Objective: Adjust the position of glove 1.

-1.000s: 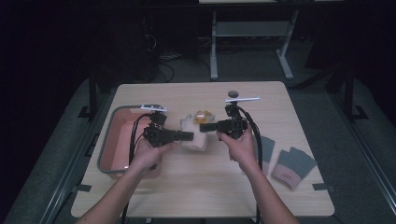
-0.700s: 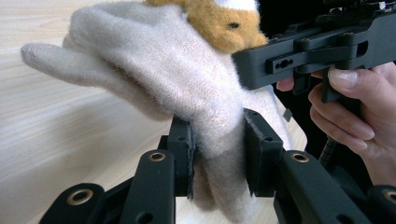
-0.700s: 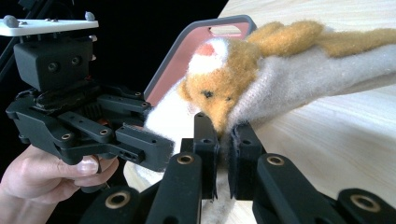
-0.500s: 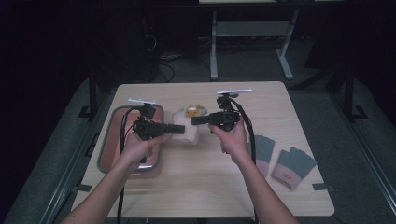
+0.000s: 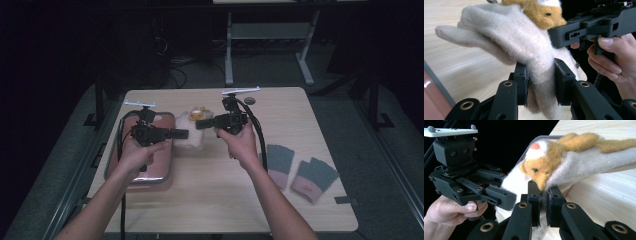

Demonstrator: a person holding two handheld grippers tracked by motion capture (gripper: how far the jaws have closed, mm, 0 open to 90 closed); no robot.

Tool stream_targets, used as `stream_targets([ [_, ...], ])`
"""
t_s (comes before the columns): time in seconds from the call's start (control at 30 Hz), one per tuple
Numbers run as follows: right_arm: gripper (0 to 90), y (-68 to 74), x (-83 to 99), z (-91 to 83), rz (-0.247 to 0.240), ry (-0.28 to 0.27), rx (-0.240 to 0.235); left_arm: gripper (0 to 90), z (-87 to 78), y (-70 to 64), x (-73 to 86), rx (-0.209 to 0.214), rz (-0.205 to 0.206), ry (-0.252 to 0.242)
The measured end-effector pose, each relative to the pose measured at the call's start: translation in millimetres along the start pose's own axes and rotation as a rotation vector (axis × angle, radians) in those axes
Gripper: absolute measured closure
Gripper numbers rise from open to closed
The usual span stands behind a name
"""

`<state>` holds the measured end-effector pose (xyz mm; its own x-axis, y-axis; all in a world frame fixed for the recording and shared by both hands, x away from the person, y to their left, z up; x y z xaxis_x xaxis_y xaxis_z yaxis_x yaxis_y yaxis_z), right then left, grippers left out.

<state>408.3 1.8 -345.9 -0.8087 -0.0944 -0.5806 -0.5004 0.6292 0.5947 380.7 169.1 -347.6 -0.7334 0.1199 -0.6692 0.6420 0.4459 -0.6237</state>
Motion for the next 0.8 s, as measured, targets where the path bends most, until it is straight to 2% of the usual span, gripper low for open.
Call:
stream_targets([
  [0.8, 83.5, 32.3, -18.3, 33.8, -0.051, 0.038, -0.038, 67.6, -46.4, 12.0, 1.2, -0.04, -0.017, -0.046],
])
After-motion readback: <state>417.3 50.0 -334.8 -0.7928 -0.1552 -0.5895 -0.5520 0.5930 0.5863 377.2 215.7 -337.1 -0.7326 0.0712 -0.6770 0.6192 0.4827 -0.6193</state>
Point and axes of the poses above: each handheld gripper's, and its own axes: z roughly forward along the jaws, x roughly out of its underside, y roughly to its left, the point moved 6 cm from there along z, roughly forward along the jaws, and after that the axes turned 9 degrees about x, right-handed, at the moved point
